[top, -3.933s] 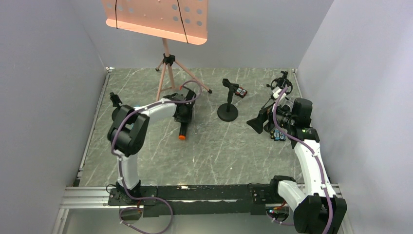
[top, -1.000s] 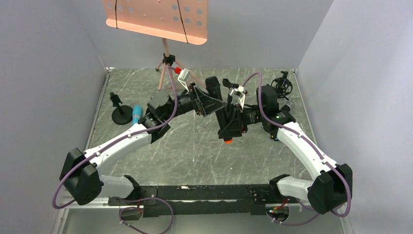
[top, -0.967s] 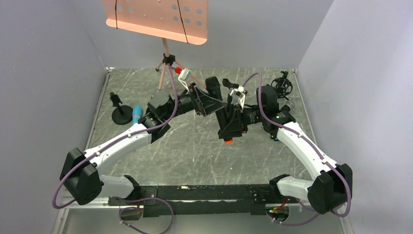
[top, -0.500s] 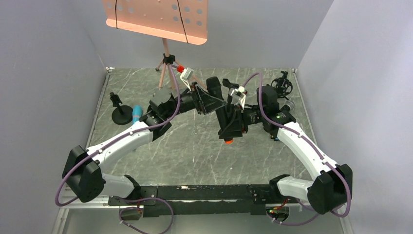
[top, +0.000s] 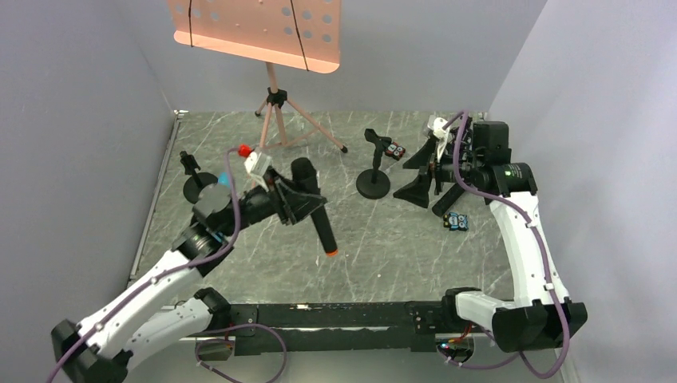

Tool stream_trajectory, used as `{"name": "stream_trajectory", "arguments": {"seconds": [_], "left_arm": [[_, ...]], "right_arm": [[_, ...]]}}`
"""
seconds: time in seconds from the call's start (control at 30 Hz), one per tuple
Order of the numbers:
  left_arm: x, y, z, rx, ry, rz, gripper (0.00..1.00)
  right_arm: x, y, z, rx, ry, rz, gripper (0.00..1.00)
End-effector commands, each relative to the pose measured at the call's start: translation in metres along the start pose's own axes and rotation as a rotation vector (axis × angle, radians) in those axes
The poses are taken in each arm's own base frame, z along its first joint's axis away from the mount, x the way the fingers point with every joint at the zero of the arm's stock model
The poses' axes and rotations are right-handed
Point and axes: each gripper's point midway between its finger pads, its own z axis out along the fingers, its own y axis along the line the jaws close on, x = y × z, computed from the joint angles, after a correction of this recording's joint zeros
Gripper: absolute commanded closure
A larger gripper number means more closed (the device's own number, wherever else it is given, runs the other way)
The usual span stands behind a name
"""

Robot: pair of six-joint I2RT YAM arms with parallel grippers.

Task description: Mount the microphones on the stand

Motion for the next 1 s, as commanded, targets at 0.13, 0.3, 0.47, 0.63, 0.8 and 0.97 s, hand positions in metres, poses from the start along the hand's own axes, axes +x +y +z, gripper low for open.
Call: {"name": "stream_trajectory", "arguments": {"seconds": [0.13,0.3,0.47,0.63,0.8,0.97], "left_arm": [[0.021,0.033,-0.062,-0.214,-0.038,0.147,1.00],[0.035,0.041,-0.081,-0.260,-0.040,0.138,1.00],[0.040,0.042,-0.092,-0.269,-0.058,0.139,1.00],[0.046,0.043,-0.100,-0.273,-0.060,0.140,1.00],[0.051,0.045,-0.103,-0.276,-0.069,0.127,1.00],[0.052,0.046,-0.107,-0.290,-0.064,0.122,1.00]], "right_arm": [[-0.017,-0.095,-0.018,0.357,0.014,-0.269,0.00],[-0.030,-0.131,0.021,0.402,0.056,-0.154,0.02],[-0.034,-0.155,0.057,0.463,0.146,-0.147,0.03],[-0.025,-0.185,0.068,0.506,0.217,-0.148,0.04],[-0.016,-0.204,0.078,0.511,0.270,-0.129,0.06],[-0.004,-0.211,0.089,0.472,0.308,-0.097,0.17]]}}
